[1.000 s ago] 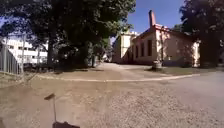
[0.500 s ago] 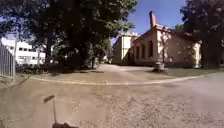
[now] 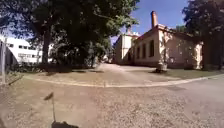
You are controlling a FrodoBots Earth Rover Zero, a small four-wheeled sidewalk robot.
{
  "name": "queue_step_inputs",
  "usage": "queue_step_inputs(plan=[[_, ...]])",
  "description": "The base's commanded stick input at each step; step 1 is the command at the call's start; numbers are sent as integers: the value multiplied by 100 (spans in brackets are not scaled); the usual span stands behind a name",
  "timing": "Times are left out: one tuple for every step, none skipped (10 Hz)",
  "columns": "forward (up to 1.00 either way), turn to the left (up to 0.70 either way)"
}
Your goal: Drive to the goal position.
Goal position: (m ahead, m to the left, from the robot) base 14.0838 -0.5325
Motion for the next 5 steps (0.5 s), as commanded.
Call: queue_step_inputs(plan=[[60,0],[60,0],[60,0],[60,0],[60,0]])
